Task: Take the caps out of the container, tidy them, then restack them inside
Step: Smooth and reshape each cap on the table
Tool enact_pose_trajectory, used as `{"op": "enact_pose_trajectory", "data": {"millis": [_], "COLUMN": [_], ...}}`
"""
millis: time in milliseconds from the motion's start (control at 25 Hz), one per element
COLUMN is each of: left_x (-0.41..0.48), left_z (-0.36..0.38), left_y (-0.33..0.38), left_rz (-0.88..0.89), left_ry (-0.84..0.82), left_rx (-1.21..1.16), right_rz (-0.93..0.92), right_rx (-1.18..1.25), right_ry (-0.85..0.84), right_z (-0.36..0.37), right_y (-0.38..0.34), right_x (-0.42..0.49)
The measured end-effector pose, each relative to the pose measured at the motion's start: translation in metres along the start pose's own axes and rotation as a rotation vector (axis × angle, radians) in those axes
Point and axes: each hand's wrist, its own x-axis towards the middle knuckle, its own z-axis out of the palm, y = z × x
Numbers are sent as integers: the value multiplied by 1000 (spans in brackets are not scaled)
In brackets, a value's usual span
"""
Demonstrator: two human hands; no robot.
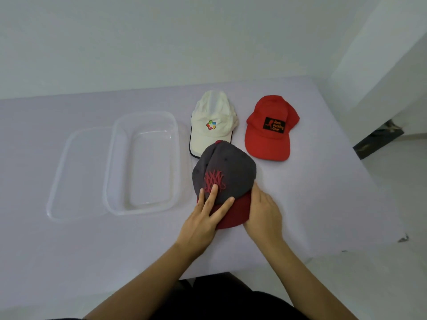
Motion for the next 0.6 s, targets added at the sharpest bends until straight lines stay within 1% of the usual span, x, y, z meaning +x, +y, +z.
{"op": "enact_pose_trajectory", "data": {"millis": [80,160,240,320,360,440,520,600], "left_x": [8,18,27,34,38,48,56,58], "left_z": [-15,-30,-45,-55,-60,-72,-83,-87], "left_y": [3,4,9,16,20,27,31,32], "left_rz": [37,68,100,114,92,-35,-133,-115], "left_ry": [58,135,224,294,316,332,334,365], "left_rx": [-7,39,108,149,157,128,115,94], "right_rz": [-14,-24,-18,-60,-94,-154,-185,-202], "right_rx": [-90,-180,-205,-238,-259,-259,-215,-158], "right_ry": [44,117,166,243,282,329,302,240], "right_z": [-18,-35,-48,-54,-56,-63,-73,-82], "right_y": [-13,-25,-35,-40,-39,-38,-39,-45], "right_x": [8,13,19,25,29,37,42,44]}}
